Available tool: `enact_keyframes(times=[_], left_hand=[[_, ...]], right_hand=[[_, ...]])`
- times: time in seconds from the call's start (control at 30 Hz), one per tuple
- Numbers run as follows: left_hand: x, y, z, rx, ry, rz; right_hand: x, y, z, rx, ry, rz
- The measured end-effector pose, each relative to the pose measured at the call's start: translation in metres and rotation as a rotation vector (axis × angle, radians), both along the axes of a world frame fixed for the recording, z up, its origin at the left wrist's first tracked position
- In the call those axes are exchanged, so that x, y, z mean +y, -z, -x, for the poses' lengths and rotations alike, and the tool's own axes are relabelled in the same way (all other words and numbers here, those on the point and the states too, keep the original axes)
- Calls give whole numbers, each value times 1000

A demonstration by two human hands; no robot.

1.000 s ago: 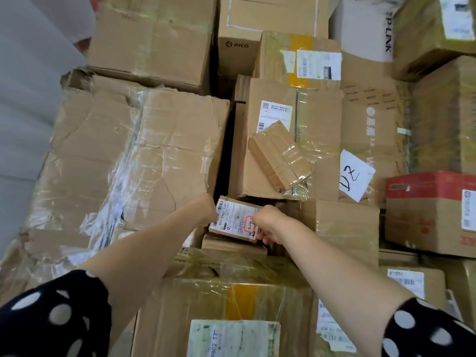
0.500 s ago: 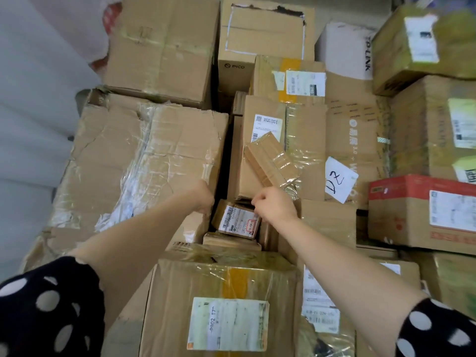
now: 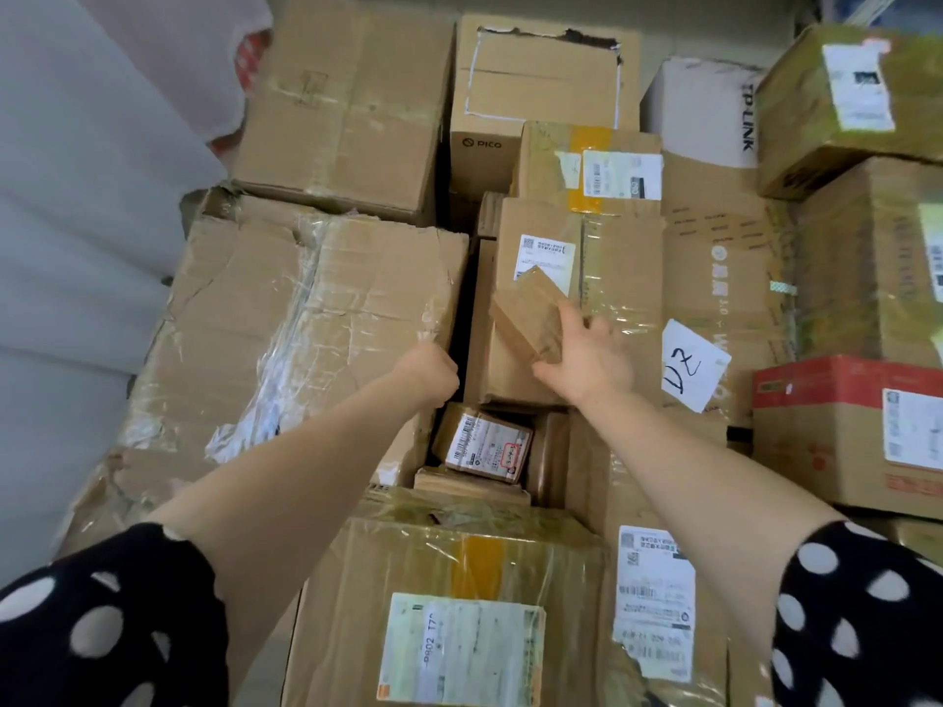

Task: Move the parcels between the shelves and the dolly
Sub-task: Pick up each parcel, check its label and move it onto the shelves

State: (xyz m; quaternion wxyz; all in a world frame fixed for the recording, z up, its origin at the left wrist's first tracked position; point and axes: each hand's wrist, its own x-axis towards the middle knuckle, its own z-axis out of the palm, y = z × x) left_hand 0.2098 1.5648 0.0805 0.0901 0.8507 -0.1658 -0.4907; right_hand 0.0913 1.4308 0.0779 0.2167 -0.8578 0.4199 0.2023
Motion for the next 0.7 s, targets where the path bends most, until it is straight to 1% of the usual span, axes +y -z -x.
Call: enact_keyframes(times=[0.07, 0.13, 0.23, 0.33, 0.4, 0.53, 0.6, 0.7], left_hand=[[8, -4, -1, -39, 6, -34], [15, -4, -6, -97, -45, -36], [24, -8, -15, -109, -157, -45], [29, -11, -24, -102, -177, -16], [30, -6, -27, -71, -166, 15], [32, 8, -25, -17, -134, 20], [33, 12, -23, 9, -129, 12], [34, 21, -24, 6, -130, 23]], right_hand=[[12, -15, 3, -120, -100, -57], [28, -33, 9, -162, -176, -168], [44, -41, 18, -56, -204, -276], [47, -27, 15, 155, -143, -364], [51, -13, 7, 231, -109, -418], [66, 18, -6, 306, -66, -454], [75, 32, -9, 323, -88, -466], [82, 45, -12, 316, -141, -431]])
